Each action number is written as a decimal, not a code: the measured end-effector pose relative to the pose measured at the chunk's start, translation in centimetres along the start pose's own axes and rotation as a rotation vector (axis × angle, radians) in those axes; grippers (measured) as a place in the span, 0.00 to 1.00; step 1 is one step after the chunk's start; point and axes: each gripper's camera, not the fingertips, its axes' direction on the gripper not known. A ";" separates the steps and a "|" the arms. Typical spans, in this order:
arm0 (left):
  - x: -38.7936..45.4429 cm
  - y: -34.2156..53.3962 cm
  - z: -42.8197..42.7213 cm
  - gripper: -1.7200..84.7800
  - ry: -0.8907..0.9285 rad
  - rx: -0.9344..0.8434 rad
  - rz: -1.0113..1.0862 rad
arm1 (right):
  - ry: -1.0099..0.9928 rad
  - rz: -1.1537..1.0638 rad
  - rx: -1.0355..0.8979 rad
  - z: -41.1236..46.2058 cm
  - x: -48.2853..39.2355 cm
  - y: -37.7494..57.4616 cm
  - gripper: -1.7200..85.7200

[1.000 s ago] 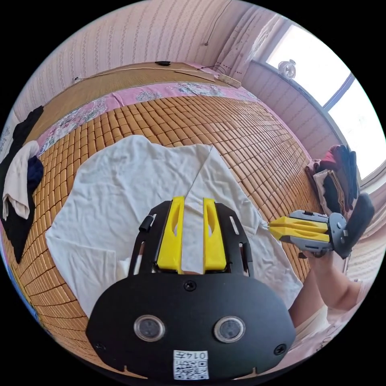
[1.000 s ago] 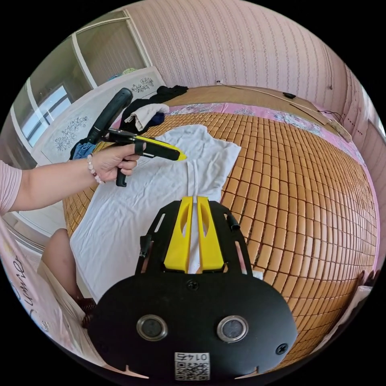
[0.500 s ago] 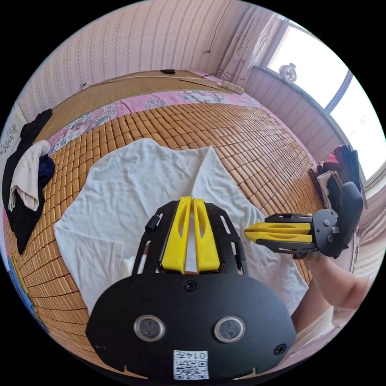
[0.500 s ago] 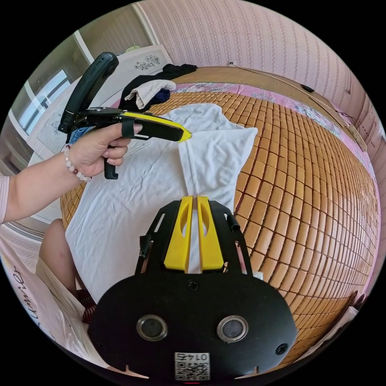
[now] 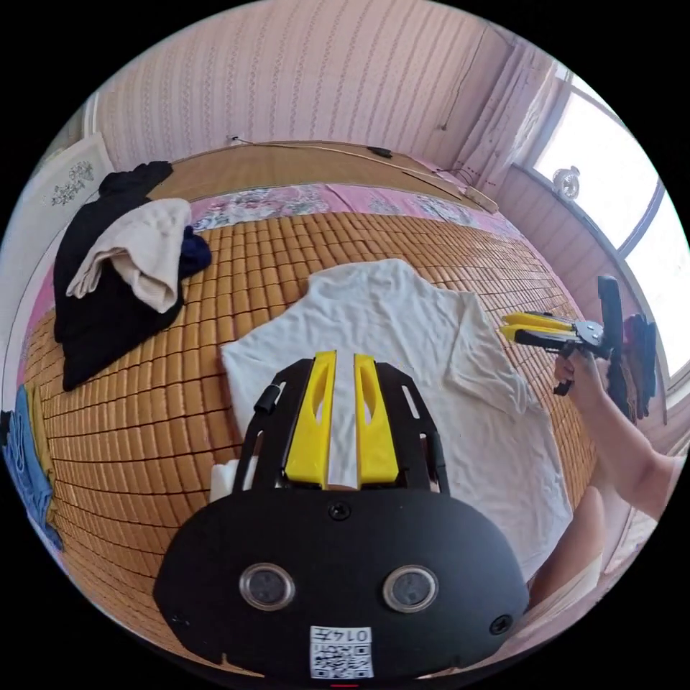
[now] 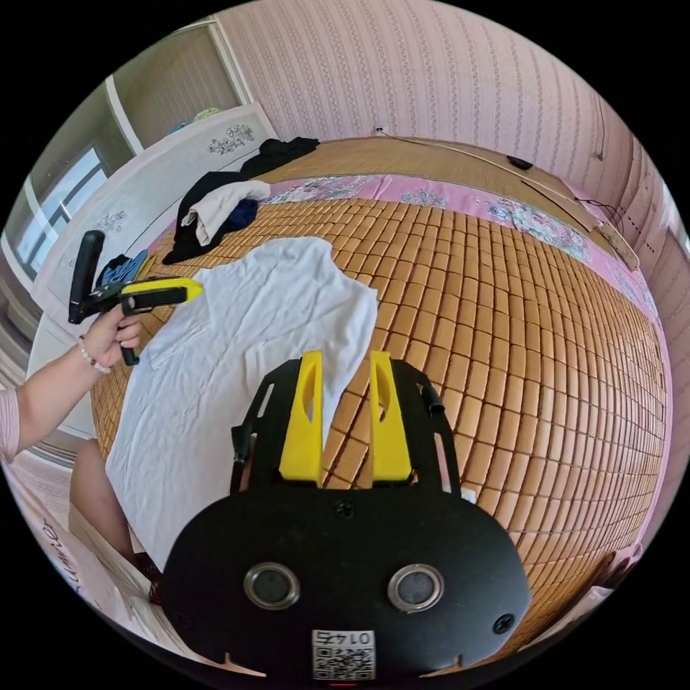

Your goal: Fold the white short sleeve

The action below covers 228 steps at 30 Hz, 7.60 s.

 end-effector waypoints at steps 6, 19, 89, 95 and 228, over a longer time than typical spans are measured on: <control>-8.5 1.1 -1.1 0.13 -0.006 -0.032 -0.156 | -0.089 0.058 -0.042 3.5 3.4 -4.2 0.14; -14.2 -0.6 -1.8 0.01 0.105 -0.084 -0.220 | -0.220 0.184 -0.014 3.2 8.7 -6.4 0.03; 7.5 30.1 -15.1 0.02 0.362 -0.141 0.106 | -0.317 -0.152 -0.173 -11.4 -19.7 9.2 0.03; 9.6 37.2 -17.3 0.04 0.427 -0.252 0.162 | -0.409 -0.317 -0.314 -14.7 -24.0 11.6 0.04; 19.3 38.8 -13.1 0.02 0.380 0.021 -0.099 | -0.232 0.194 -0.183 -2.9 -7.7 12.1 0.05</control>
